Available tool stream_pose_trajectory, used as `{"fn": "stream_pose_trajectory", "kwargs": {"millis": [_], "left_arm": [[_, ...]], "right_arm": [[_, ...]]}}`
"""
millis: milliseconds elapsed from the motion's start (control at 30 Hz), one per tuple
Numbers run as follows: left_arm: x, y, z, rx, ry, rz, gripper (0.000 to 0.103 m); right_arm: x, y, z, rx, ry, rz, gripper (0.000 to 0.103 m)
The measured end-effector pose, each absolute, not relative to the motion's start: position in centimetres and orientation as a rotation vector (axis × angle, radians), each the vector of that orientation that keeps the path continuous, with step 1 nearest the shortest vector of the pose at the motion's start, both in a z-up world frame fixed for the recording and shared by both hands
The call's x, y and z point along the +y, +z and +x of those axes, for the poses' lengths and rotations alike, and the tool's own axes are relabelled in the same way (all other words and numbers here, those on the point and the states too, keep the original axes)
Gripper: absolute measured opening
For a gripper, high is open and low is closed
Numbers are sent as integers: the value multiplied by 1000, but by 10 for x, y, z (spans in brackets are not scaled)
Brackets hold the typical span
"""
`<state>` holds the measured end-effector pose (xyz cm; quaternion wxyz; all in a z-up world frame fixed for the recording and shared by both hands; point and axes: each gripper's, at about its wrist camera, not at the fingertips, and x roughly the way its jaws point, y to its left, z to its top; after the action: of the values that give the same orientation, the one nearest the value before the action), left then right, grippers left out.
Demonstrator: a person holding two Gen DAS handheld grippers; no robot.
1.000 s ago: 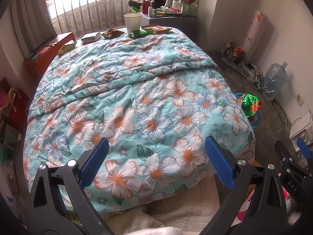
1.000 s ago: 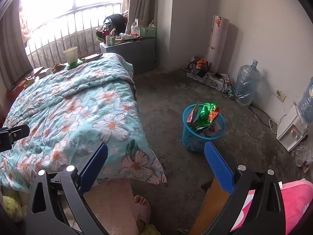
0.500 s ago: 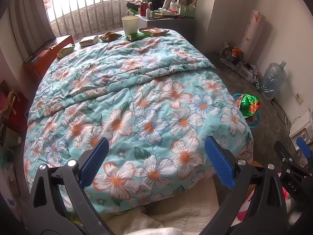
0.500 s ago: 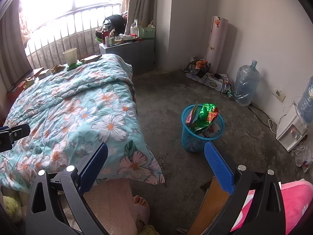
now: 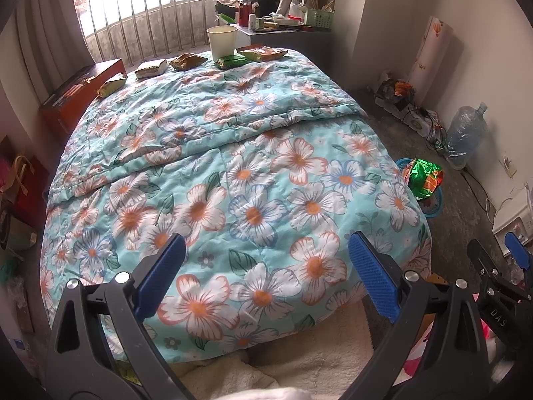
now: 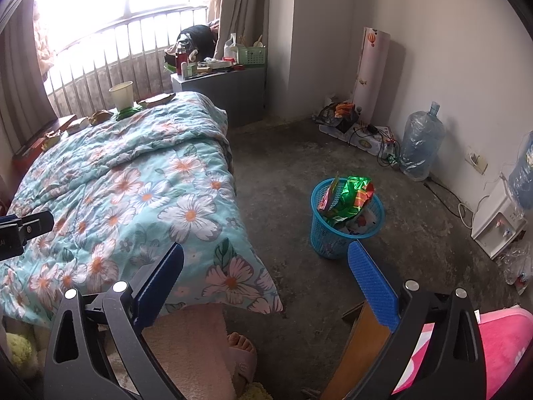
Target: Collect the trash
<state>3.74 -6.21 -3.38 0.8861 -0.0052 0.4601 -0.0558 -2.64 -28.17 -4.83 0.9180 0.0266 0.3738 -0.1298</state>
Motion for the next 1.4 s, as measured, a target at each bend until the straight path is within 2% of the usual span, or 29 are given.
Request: {"fn": "stream_pose_trajectory", "kwargs": {"millis": [1400], "left_arm": [[-60,-32,35,943,-108,-12,94]], "right_arm": [[-279,-46,-26,770,-254,47,96]]}}
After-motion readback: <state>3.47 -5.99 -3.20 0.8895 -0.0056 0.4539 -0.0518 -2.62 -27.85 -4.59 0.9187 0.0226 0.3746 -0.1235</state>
